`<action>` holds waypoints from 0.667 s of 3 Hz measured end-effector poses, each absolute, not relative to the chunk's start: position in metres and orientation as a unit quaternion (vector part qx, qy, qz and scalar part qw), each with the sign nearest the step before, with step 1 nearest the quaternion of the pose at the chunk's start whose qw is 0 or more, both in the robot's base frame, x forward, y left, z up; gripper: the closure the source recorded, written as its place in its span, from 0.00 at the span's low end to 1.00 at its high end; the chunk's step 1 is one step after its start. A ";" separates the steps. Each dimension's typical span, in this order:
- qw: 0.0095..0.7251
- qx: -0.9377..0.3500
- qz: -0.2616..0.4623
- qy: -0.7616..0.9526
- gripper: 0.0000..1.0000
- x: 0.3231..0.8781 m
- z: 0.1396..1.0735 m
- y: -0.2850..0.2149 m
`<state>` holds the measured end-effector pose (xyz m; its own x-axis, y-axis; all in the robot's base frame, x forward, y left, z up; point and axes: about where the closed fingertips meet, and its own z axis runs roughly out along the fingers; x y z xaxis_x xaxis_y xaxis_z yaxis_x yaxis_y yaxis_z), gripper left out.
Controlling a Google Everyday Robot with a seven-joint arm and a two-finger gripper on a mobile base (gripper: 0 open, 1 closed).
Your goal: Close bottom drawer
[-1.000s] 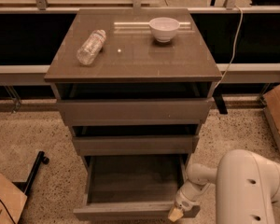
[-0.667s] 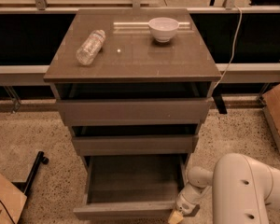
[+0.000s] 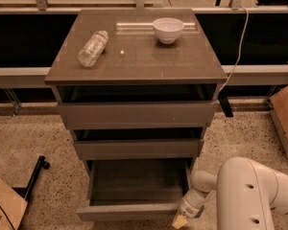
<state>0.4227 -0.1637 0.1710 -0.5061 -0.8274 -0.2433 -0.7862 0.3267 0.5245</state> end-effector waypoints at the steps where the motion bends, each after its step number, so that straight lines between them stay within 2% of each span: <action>1: 0.034 0.496 -0.301 -0.814 1.00 0.422 0.171 -0.164; 2: -0.020 0.522 -0.292 -0.801 1.00 0.462 0.173 -0.161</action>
Offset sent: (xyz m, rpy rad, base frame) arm 0.1839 0.0134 0.0263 0.2156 -0.5305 0.0975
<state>0.4616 -0.1606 0.1734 -0.4546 -0.8246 -0.3367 -0.8481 0.2852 0.4465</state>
